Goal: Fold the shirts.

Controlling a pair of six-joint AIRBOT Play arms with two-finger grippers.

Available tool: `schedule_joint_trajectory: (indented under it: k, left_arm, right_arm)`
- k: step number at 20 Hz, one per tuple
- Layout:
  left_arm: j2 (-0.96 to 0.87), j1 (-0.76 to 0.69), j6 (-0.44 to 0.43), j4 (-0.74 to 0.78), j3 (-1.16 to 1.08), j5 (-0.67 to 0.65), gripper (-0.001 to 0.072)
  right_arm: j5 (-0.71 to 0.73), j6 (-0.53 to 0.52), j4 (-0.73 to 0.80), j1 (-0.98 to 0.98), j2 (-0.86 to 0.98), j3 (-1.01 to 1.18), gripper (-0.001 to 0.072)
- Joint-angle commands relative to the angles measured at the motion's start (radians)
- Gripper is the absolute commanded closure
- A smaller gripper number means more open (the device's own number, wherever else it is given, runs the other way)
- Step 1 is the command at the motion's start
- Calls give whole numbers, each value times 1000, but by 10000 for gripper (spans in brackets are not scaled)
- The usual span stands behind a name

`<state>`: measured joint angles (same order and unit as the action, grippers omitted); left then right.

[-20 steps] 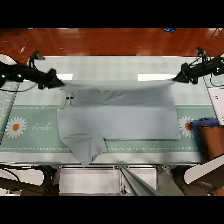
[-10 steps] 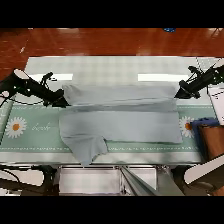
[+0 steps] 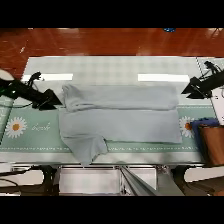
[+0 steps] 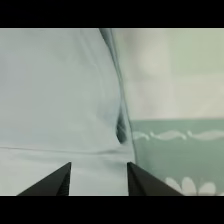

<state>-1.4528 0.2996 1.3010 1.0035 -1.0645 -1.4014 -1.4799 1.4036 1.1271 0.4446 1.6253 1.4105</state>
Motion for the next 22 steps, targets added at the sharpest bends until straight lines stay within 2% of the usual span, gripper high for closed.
schedule_joint_trajectory:
  k: [1, 4, 5, 7, 11, 15, 19, 20, 21, 22]
  left_arm:
    - [200, 115, -39, 24, 253, 107, 204]
    - [368, 207, -36, -53, 504, 135, 204]
    - [419, 219, -20, -74, 566, 134, 204]
    - [487, 217, 54, -76, 646, 134, 204]
    - [499, 185, 86, -69, 729, 116, 204]
    - [489, 57, 121, -58, 734, 154, 204]
    - [456, -129, 200, -58, 775, 332, 206]
    - [455, -174, 209, -64, 790, 394, 245]
    - [455, -208, 219, -66, 799, 446, 430]
    - [456, -232, 218, -71, 801, 485, 698]
  right_arm:
    - [176, -112, -65, 62, -231, -320, 303]
    - [334, -201, -296, 64, -404, -644, 303]
    - [343, -249, -391, 65, -438, -712, 303]
    - [330, -298, -483, 65, -478, -773, 303]
    - [292, -300, -532, 66, -513, -763, 303]
    - [263, -266, -551, 78, -526, -676, 303]
    - [182, -237, -549, 201, -535, -583, 303]
    - [158, -230, -521, 249, -554, -583, 303]
    - [143, -210, -453, 290, -575, -583, 303]
    - [149, -161, -339, 320, -597, -589, 303]
